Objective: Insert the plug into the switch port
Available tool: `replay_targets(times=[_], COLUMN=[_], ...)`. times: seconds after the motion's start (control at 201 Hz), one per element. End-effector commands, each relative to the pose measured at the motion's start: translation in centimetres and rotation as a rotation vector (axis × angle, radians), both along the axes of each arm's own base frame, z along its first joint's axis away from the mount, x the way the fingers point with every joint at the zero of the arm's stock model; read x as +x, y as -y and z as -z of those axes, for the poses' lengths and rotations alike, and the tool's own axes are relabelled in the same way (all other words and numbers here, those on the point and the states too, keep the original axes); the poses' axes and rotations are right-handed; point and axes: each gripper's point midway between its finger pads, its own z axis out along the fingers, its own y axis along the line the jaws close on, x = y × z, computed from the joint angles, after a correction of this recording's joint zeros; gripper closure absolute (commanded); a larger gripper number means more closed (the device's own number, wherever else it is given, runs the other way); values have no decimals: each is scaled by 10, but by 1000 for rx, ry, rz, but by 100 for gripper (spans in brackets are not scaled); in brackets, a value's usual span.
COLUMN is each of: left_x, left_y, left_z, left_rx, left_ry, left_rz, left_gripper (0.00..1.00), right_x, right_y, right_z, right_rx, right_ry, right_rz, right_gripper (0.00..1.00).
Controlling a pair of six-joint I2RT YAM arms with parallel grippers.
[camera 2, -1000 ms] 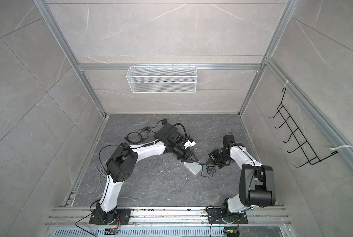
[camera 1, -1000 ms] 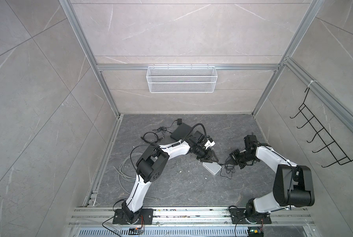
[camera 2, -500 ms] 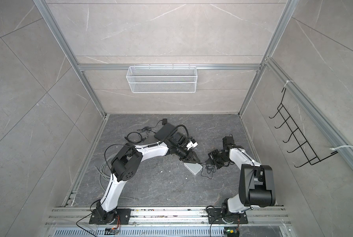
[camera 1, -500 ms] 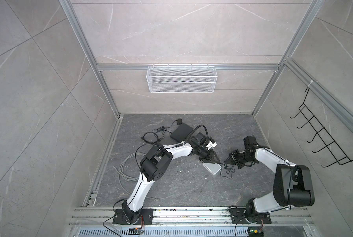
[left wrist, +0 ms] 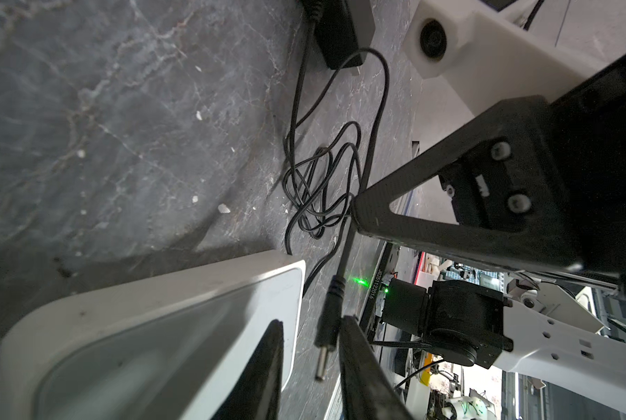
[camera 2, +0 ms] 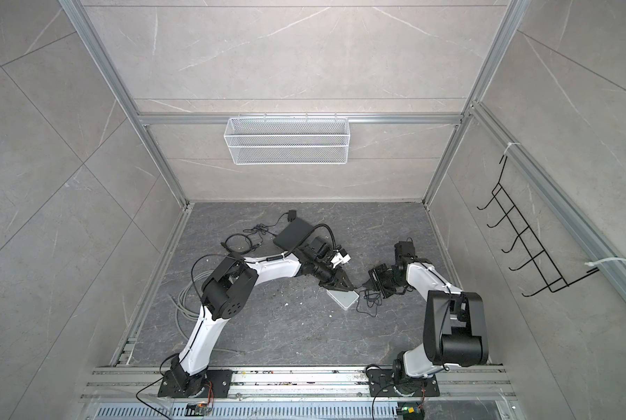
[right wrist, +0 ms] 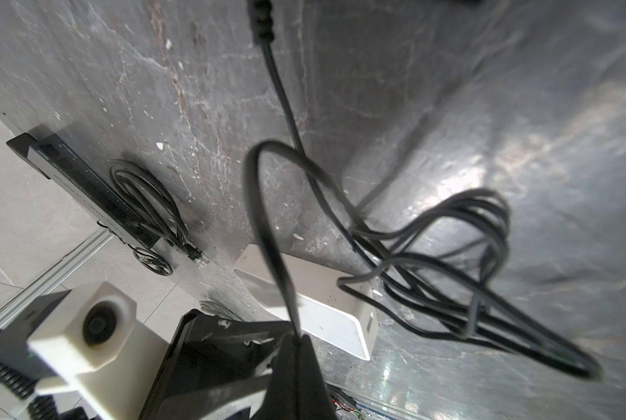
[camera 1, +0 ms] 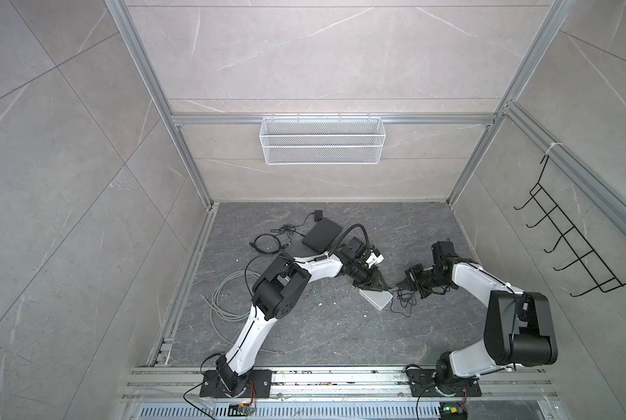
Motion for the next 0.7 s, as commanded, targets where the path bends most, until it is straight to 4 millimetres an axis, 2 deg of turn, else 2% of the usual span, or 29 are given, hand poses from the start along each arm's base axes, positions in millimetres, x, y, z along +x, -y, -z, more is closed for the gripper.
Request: replay_targets(times=[0.0,0.264,0.358,0.463,0.552,0.622,0.692], left_x=[6,6,6,8,12,15,18], left_y=[13,16,15,10,4,0,-3], left_z=[-23,-28,-31,-35,-40,-43,-48], left_rx=[-58,-83,-89,-87,-82,-88,-104], left_ry=[35,30,29,33,36,17,-5], left_rz=[7,13,20,38,54,60,65], left_gripper=[73,91,93,94,94,94,95], right_x=[-1,-1,1,2,0,-2,-1], right_y=[-3,-3,0,18,34,35,18], right_z=[3,5,0,-19,-49,-63,-72], right_rx=[16,12,-37,-221,-413,-476,-462], right_ry=[-23,-23,31,152,315,412,503], right_rz=[2,-11,-93,-297,-488,-587,-671], right_gripper=[100,100,90,73,62,58,58])
